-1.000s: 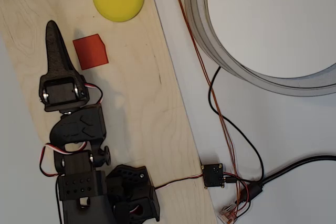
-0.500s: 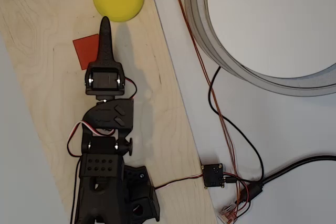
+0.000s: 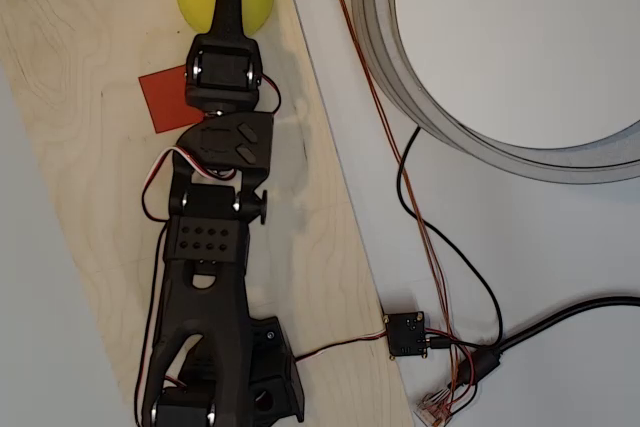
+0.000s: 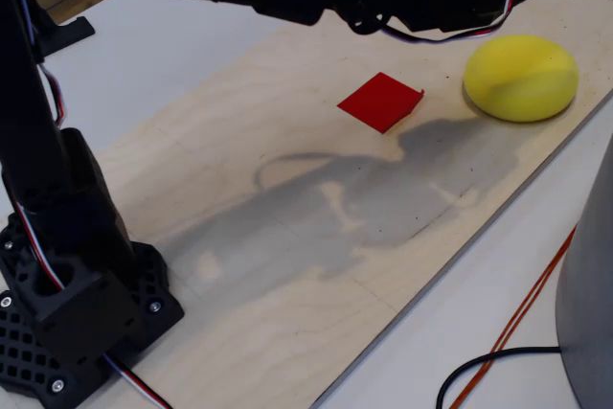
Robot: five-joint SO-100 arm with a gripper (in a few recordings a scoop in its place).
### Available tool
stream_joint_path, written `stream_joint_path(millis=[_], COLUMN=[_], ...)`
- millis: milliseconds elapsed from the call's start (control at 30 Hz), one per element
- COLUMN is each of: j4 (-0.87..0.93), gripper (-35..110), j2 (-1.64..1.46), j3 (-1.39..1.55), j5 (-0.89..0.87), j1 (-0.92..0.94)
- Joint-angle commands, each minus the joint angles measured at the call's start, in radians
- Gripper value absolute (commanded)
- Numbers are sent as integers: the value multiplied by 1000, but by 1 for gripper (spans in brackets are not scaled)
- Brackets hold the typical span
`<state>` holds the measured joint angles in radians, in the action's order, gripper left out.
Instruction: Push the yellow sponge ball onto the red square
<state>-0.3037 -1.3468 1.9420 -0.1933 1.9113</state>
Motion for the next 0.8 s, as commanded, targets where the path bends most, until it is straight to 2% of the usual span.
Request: stream_joint_path(millis=[0, 500, 767], j4=[15, 374, 468], gripper=[7, 9, 10], j2=[60, 420, 506], j3=[-107, -634, -710], j5=[-29, -143, -229], j1=[21, -20, -43])
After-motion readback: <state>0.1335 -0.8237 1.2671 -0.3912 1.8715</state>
